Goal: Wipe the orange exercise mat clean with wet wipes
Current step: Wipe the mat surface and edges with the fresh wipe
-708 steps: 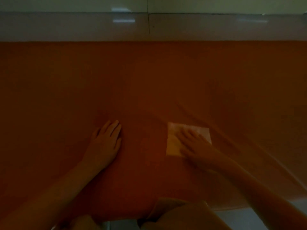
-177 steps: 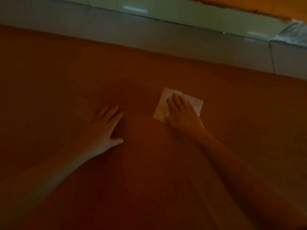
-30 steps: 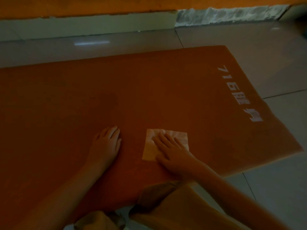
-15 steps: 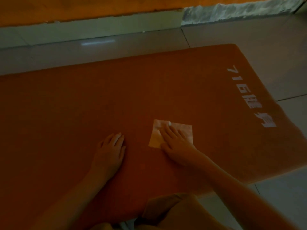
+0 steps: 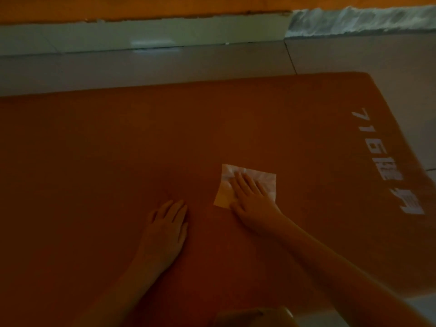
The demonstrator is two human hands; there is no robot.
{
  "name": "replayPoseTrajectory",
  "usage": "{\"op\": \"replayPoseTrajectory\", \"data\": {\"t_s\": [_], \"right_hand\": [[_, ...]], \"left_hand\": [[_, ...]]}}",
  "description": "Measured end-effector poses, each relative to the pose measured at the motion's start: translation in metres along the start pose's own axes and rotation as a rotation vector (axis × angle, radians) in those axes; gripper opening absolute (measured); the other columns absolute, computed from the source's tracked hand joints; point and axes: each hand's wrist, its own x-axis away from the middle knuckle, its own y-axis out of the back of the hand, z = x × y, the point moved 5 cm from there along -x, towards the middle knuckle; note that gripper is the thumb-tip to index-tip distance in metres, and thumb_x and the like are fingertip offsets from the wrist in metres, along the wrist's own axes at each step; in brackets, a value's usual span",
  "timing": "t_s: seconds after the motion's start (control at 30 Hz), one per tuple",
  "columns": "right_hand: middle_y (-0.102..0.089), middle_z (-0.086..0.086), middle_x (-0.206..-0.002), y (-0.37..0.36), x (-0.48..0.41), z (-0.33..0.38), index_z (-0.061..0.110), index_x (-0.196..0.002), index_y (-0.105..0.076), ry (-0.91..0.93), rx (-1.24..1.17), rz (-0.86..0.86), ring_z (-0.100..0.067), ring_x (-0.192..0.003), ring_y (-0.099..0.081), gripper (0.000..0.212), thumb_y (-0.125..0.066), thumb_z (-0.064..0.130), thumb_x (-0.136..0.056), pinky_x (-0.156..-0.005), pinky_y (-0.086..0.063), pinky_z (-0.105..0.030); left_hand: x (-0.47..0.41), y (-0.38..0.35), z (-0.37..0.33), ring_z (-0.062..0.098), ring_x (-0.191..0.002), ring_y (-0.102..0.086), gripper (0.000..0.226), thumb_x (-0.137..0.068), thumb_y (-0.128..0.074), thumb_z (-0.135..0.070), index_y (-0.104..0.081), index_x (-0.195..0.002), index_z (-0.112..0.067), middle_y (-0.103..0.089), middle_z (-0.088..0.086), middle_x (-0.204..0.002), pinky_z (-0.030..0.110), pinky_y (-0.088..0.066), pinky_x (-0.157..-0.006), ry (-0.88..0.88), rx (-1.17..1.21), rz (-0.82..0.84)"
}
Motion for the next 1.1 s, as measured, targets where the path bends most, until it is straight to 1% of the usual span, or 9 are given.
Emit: {"op": "replayPoseTrajectory", "data": {"t_s": [0.13,0.2,0.43,0.57,0.63,0.77,0.9,1.0,1.1], "right_hand": [[0.03,0.006,-0.151,-0.002,0.015,-0.007,0.027,-0.148,0.018,0.107,0.041,0.03,-0.011,-0.14,0.028,0.08,0.024,0.063,-0.076,-0.114,0.018,-0.033],[0.03,0.006,-0.152,0.002,0.009,-0.016,0.028,-0.146,0.02,0.1,0.067,0.019,-0.011,-0.14,0.028,0.082,0.031,0.064,-0.073,-0.115,0.017,-0.033],[0.017,-0.005,-0.159,0.035,-0.071,-0.015,0.016,-0.153,0.008,-0.07,0.095,-0.127,-0.023,-0.147,0.014,0.058,-0.015,0.038,-0.103,-0.118,0.004,-0.044],[0.024,0.0,-0.154,0.024,-0.076,0.004,0.022,-0.15,0.014,0.211,0.186,-0.076,-0.022,-0.145,0.019,0.069,0.009,0.051,-0.088,-0.116,0.011,-0.042],[0.026,0.002,-0.153,0.027,-0.077,-0.007,0.025,-0.145,0.021,0.305,0.247,-0.036,-0.019,-0.143,0.024,0.069,0.012,0.055,-0.084,-0.113,0.018,-0.039],[0.026,0.001,-0.153,0.054,-0.109,-0.032,0.023,-0.147,0.018,0.172,0.255,-0.071,-0.019,-0.144,0.02,0.072,0.013,0.056,-0.084,-0.113,0.015,-0.039],[0.016,-0.002,-0.159,0.07,-0.142,-0.018,0.018,-0.153,0.005,-0.012,0.093,-0.157,-0.021,-0.147,0.015,0.058,-0.013,0.041,-0.104,-0.117,0.009,-0.043],[0.021,-0.002,-0.157,0.072,-0.142,-0.023,0.02,-0.152,0.01,0.129,0.172,-0.111,-0.019,-0.145,0.019,0.063,-0.004,0.051,-0.099,-0.118,0.008,-0.044],[0.026,0.0,-0.152,0.087,-0.151,-0.052,0.023,-0.145,0.021,0.236,0.314,-0.044,-0.016,-0.141,0.022,0.073,0.013,0.059,-0.081,-0.119,0.006,-0.045]], "left_hand": [[0.001,-0.003,0.002,0.025,-0.113,-0.061,0.055,-0.097,-0.025,-0.039,-0.067,-0.12,-0.013,-0.063,0.003,-0.125,0.046,-0.056,-0.082,0.01,0.024,0.008],[0.002,-0.003,0.003,0.022,-0.116,-0.055,0.059,-0.101,-0.017,-0.041,-0.066,-0.122,-0.015,-0.062,0.002,-0.127,0.046,-0.054,-0.084,0.015,0.049,-0.019],[-0.01,0.0,0.006,0.018,-0.114,-0.051,0.051,-0.097,-0.025,-0.042,-0.066,-0.116,-0.017,-0.059,-0.002,-0.122,0.042,-0.053,-0.086,-0.052,0.035,-0.057],[-0.032,0.001,0.011,0.021,-0.126,-0.045,0.054,-0.094,-0.03,-0.044,-0.059,-0.128,-0.014,-0.053,0.004,-0.135,0.046,-0.046,-0.097,-0.059,-0.003,-0.075],[-0.044,0.003,0.016,0.021,-0.131,-0.038,0.056,-0.091,-0.033,-0.045,-0.055,-0.133,-0.014,-0.048,0.005,-0.142,0.048,-0.041,-0.1,-0.038,-0.015,-0.082],[-0.062,0.01,0.031,0.02,-0.136,-0.03,0.06,-0.092,-0.031,-0.049,-0.052,-0.136,-0.014,-0.043,0.003,-0.147,0.05,-0.034,-0.104,-0.028,-0.061,-0.117],[-0.087,0.01,0.049,0.012,-0.144,-0.004,0.073,-0.089,-0.022,-0.06,-0.034,-0.148,-0.019,-0.019,-0.004,-0.158,0.053,-0.017,-0.114,0.031,0.069,-0.124],[-0.107,0.015,0.054,0.01,-0.143,0.009,0.081,-0.084,-0.017,-0.068,-0.019,-0.152,-0.024,0.0,-0.009,-0.157,0.045,0.003,-0.116,0.046,0.125,-0.114],[-0.117,0.019,0.054,0.019,-0.147,0.0,0.076,-0.09,-0.037,-0.063,-0.021,-0.152,-0.022,-0.004,-0.005,-0.159,0.048,0.0,-0.116,0.034,0.102,-0.132]]}}
